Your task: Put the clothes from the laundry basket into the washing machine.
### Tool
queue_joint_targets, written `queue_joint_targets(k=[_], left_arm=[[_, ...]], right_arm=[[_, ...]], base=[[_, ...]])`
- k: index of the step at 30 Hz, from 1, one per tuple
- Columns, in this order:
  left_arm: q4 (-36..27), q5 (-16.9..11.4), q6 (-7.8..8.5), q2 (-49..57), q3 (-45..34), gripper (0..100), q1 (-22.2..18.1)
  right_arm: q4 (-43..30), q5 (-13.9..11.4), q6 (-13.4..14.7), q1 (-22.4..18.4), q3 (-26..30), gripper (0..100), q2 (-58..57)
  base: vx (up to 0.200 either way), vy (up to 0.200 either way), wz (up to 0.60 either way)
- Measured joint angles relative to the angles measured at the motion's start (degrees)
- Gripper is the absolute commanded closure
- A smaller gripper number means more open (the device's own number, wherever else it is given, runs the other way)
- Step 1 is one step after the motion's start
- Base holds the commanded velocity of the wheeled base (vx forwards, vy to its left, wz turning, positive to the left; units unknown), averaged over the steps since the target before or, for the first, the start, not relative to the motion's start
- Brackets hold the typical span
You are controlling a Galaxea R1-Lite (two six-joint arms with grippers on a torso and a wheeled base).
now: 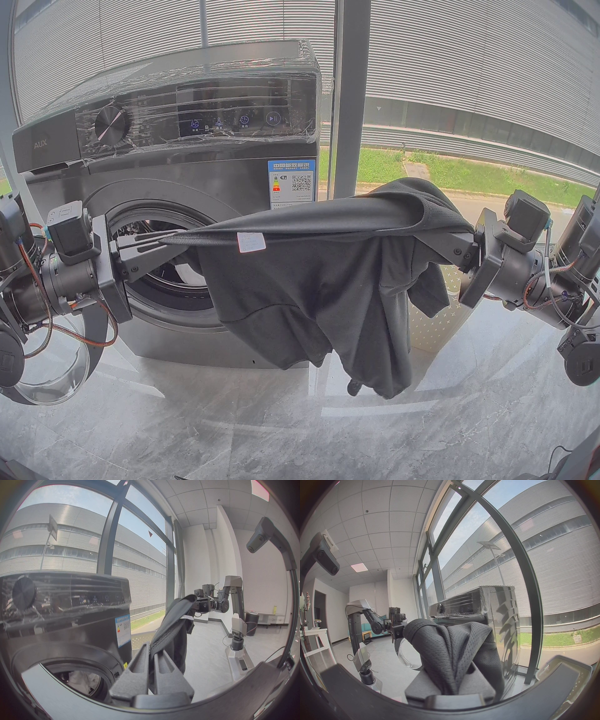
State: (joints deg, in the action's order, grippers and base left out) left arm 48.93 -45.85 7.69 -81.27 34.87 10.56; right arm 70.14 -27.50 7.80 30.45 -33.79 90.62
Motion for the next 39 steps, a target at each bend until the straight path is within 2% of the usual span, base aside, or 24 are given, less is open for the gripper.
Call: queue_joint_targets(k=[7,14,18,23,27,30,35,39], left_arm=[[0.0,0.6,-0.06,1.3,3.0,100,-0.2],[-0.3,1.9,-0.09,1.9,8.7,100,-0.1],[-0.5,2.3,-0.09,2.0,10.5,100,0.0],[-0.5,2.3,-0.01,2.2,6.5,100,1.4],[-0.4,2.3,0.21,2.4,-0.5,100,5.3],[-0.3,2.2,1.58,2.4,-6.8,100,10.0],[-0.1,1.9,7.35,1.2,-15.2,100,15.7],[0.0,1.8,9.39,-0.5,-17.3,100,17.7]], right_arm=[[0.0,0.2,0.0,-2.1,5.3,100,-0.8],[0.0,-0.2,-0.1,-2.0,12.9,100,-2.9],[0.0,-0.4,-0.1,-1.5,14.0,100,-3.9],[0.0,-0.4,-0.1,-1.1,13.5,100,-4.5],[0.0,-0.5,0.1,-0.6,13.2,100,-4.7],[0.0,-0.6,0.8,0.2,12.6,100,-4.7],[0.0,-0.5,5.5,3.1,9.2,100,-4.8],[0.0,-0.5,7.3,4.9,5.6,100,-4.8]], base=[[0.000,0.000,0.00],[0.000,0.000,0.00],[0.000,0.000,0.00],[0.000,0.000,0.00],[0.000,0.000,0.00],[0.000,0.000,0.00],[0.000,0.000,0.00],[0.000,0.000,0.00]])
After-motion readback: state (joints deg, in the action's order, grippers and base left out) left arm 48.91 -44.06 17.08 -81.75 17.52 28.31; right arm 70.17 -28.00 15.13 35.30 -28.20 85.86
